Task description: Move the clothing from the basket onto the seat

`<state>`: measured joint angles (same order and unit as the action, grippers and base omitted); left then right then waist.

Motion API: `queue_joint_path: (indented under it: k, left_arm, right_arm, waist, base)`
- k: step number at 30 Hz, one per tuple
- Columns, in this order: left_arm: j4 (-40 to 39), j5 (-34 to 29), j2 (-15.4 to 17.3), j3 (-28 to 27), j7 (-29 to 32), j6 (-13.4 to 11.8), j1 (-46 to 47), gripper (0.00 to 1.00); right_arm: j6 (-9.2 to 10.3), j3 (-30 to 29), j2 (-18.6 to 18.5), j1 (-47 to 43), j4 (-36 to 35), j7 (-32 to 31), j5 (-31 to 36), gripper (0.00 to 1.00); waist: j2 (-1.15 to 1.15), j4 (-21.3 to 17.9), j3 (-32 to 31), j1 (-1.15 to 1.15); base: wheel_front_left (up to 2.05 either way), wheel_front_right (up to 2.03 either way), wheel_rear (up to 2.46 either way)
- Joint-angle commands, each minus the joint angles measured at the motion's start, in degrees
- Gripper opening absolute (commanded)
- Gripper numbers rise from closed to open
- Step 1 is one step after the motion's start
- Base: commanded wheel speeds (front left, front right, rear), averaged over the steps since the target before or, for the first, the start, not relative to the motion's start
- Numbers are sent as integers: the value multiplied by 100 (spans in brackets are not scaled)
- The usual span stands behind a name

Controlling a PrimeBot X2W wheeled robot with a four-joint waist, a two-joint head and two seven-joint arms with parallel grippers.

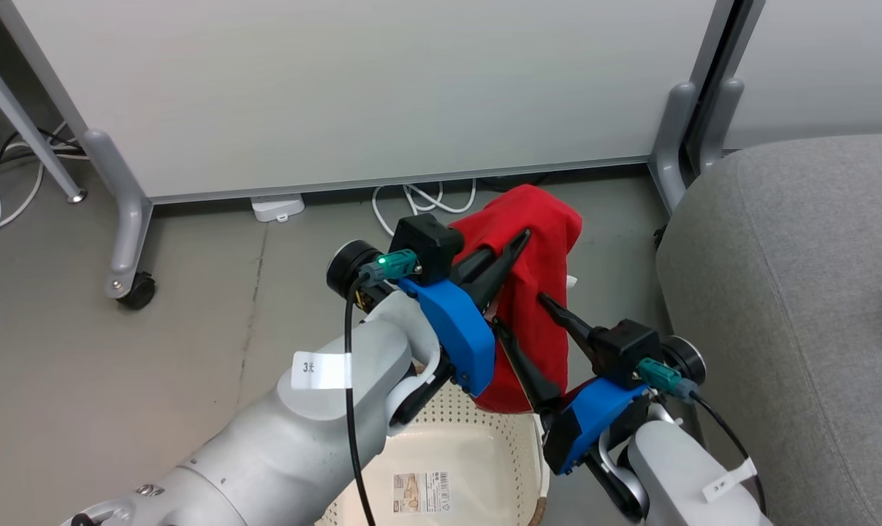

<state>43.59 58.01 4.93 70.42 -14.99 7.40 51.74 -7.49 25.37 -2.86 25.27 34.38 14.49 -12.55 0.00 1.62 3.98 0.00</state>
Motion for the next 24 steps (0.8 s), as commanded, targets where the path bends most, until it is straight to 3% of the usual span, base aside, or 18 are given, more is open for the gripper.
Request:
queue_joint_path:
  k: [1, 6, 19, 20, 21, 24]
  left_arm:
    - [-19, 20, -16, 3, -28, 14, 78, 0]
    - [-52, 47, -47, 66, -28, 14, 88, 0]
    - [-76, 121, -91, 174, -28, 14, 110, 0]
    - [-75, 131, -92, 176, -28, 14, 108, 0]
    - [-73, 137, -93, 179, -28, 14, 106, 0]
    - [-68, 144, -94, 186, -28, 14, 93, 0]
  right_arm:
    - [-1, 20, -4, 116, 74, 33, -39, 100]
    - [-1, -24, -4, 464, 493, 69, -143, 100]
    - [-1, -190, -4, 762, 759, 74, -232, 100]
    - [-1, -173, -4, 773, 782, 74, -246, 39]
    - [-1, -153, -3, 775, 814, 74, -261, 0]
    - [-1, -103, -3, 768, 886, 73, -337, 0]
  waist:
    - [0, 20, 12, 0]
    - [0, 99, 33, 0]
    - [0, 195, 32, 0]
    - [0, 193, 27, 0]
    - [0, 192, 21, 0]
    - [0, 187, -2, 0]
  base:
    - [0, 0, 0]
    - [0, 0, 0]
    - [0, 0, 0]
    - [0, 0, 0]
    - [0, 0, 0]
    - [0, 0, 0]
